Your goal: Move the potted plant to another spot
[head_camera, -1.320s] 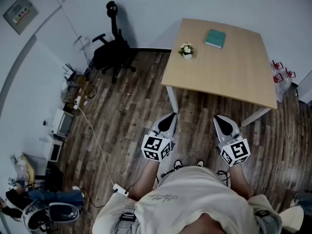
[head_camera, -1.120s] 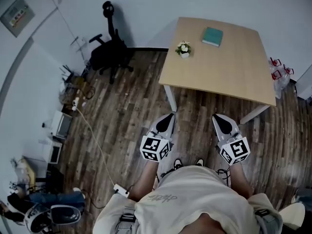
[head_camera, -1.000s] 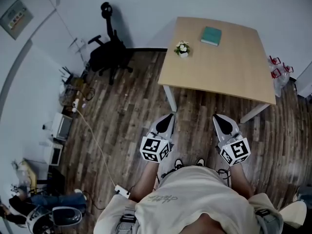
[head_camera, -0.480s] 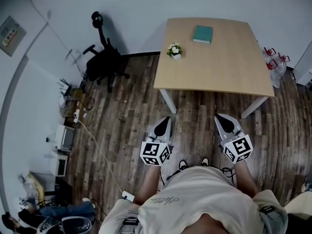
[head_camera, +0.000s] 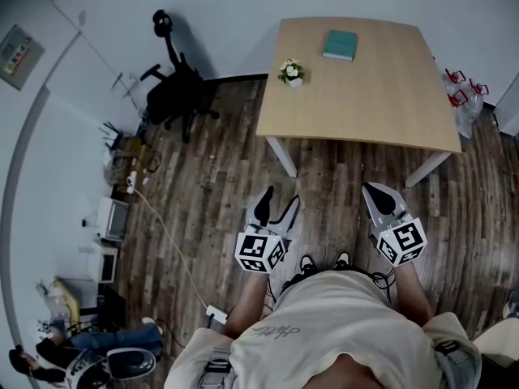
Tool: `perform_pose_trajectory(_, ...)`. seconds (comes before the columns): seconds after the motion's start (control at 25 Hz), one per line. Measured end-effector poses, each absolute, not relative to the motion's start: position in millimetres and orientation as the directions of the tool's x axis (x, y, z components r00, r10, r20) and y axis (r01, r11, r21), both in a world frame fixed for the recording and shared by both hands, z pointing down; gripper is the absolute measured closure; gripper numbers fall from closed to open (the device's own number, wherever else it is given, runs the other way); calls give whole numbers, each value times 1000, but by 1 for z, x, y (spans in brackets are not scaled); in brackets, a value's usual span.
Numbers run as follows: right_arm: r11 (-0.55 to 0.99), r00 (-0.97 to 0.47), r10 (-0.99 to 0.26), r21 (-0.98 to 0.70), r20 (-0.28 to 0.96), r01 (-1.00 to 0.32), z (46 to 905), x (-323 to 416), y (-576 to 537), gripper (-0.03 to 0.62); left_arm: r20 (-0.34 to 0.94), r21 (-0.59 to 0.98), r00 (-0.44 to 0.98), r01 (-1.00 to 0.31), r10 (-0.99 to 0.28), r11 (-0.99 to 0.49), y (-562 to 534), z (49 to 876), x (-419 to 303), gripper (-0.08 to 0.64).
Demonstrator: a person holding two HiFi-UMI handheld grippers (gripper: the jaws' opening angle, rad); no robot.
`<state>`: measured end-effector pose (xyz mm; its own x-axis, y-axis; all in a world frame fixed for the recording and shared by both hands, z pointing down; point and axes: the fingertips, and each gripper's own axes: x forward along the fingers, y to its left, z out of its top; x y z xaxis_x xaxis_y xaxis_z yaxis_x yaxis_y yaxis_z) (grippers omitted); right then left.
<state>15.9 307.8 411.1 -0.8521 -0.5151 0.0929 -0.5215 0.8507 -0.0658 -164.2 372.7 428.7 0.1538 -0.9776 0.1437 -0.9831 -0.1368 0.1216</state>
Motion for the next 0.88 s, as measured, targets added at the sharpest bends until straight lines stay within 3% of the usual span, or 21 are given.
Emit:
perform_pose_trajectory(0.2,870,-870,-481,-62,106,-489,416,25,312,589,133,151,155,-979,-979,-134,373,430,-150,229)
perform_pose_trajectory(0.88,883,-895,-430,-151,120,-444,445,61,306,590,235,109,90,-992,-968,-66,385,441,-116,244)
